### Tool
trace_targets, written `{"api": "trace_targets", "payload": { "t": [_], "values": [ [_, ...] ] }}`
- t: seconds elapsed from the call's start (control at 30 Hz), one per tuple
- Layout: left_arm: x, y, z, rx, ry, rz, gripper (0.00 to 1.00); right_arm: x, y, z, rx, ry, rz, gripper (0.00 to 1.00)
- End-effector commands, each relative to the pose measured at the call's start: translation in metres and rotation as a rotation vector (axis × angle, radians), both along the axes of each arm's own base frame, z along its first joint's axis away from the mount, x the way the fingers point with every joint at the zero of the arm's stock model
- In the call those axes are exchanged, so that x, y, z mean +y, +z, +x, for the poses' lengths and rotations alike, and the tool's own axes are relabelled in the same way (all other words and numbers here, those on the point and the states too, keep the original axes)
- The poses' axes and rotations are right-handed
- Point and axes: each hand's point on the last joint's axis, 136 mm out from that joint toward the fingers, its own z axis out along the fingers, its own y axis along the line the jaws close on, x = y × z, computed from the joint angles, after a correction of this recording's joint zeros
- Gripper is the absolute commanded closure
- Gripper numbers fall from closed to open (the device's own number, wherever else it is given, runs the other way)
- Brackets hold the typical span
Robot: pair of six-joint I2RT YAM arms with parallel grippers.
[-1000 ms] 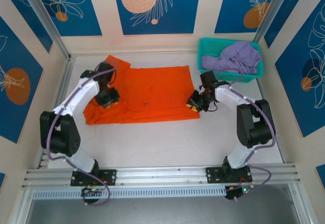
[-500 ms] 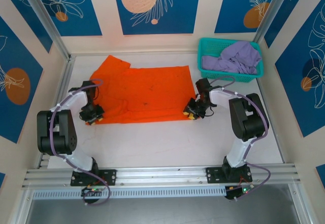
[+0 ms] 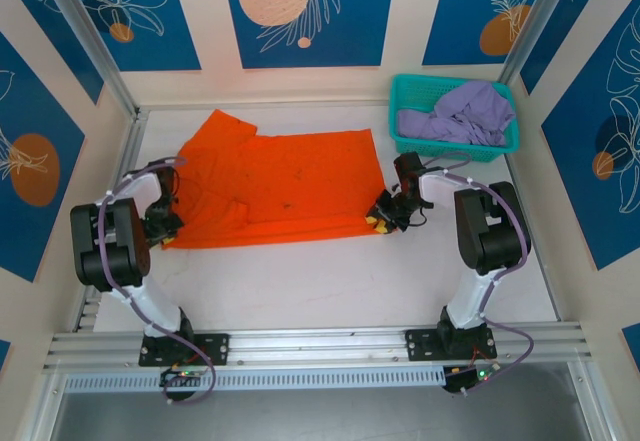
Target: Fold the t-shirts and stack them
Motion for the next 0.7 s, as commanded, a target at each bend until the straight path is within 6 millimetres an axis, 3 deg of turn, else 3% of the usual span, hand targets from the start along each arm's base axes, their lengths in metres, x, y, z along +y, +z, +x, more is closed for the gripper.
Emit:
{"api": "trace_targets", "payload": {
  "t": [0.0, 0.2, 0.33, 0.47, 0.57, 0.67],
  "values": [
    [0.023, 0.014, -0.005, 0.038, 0.029, 0.103, 0.68, -0.020, -0.019, -0.019, 0.113, -0.068, -0.054, 0.71],
    [0.023, 0.025, -0.006, 0.016, 0.044, 0.108, 0.62, -0.027, -0.012, -0.020, 0.119, -0.132, -0.037, 0.69],
    [0.004, 0.058, 0.007, -0.147, 0.048, 0.028, 0.57, -0.023, 0.002, -0.018, 0.073, -0.120, -0.003, 0.63],
    [-0.043, 0.085, 0.027, -0.294, -0.019, -0.165, 0.54, -0.027, 0.023, -0.014, -0.005, -0.133, -0.021, 0.58],
    [-0.098, 0.084, 0.036, -0.300, -0.140, -0.320, 0.55, -0.033, 0.038, -0.010, -0.079, -0.146, -0.066, 0.57],
    [-0.147, 0.071, 0.033, -0.242, -0.221, -0.418, 0.56, -0.030, 0.050, -0.006, -0.145, -0.126, -0.092, 0.56]
  ]
}}
